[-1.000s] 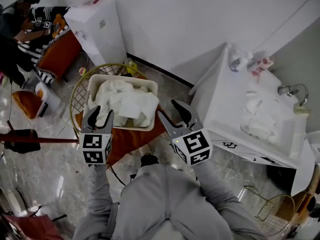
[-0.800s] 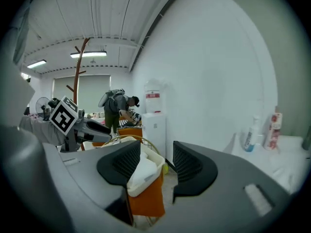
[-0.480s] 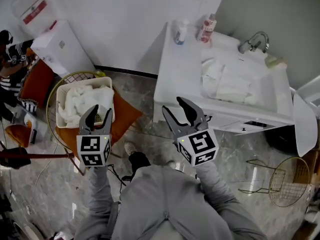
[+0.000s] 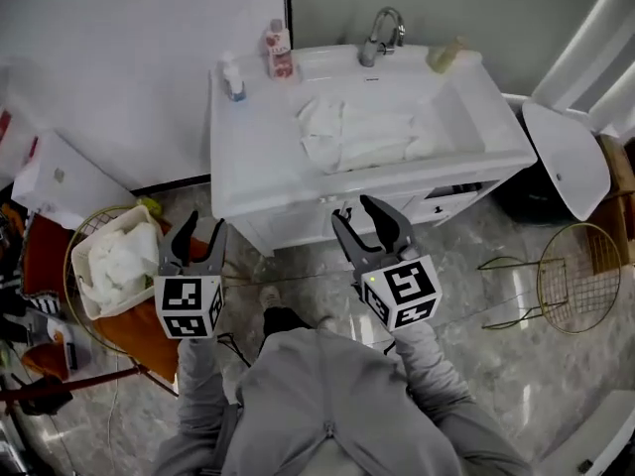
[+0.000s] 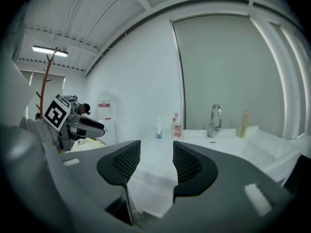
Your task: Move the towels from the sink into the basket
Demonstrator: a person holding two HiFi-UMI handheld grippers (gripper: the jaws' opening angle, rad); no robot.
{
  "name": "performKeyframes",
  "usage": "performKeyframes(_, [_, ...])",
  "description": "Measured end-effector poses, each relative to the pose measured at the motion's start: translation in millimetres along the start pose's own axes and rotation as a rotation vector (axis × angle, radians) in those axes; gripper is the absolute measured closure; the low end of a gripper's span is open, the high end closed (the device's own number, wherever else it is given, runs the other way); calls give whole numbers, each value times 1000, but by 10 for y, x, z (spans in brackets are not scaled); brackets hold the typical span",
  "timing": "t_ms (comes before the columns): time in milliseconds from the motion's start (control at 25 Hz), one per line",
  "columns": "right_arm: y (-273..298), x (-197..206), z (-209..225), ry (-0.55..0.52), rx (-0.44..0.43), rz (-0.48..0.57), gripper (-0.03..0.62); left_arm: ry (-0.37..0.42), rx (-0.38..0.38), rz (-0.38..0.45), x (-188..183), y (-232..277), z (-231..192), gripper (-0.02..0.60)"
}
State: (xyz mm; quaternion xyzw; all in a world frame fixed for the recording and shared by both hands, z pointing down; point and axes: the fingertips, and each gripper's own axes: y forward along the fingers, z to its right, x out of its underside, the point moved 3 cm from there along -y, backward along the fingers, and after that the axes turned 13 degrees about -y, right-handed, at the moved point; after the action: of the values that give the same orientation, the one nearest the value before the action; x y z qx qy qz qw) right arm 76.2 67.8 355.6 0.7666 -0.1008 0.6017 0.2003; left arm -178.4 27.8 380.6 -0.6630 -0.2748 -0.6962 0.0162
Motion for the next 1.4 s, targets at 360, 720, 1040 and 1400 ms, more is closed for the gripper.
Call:
performKeyframes(360, [-666, 304, 1003, 75, 277, -67, 404, 172, 248, -19, -444, 831, 1045, 353])
performKeyframes(720, [-653, 670, 1952, 114, 399, -148, 404, 200, 390, -6, -760, 1778, 1729, 353])
performKeyframes(1040, [-108, 705, 2722, 95, 410, -188, 404, 185, 412, -48, -879, 2603, 1844, 353])
performKeyframes(1400, [374, 704, 3212, 84, 384, -190, 404, 182, 397, -80, -1045, 3114, 1822, 353])
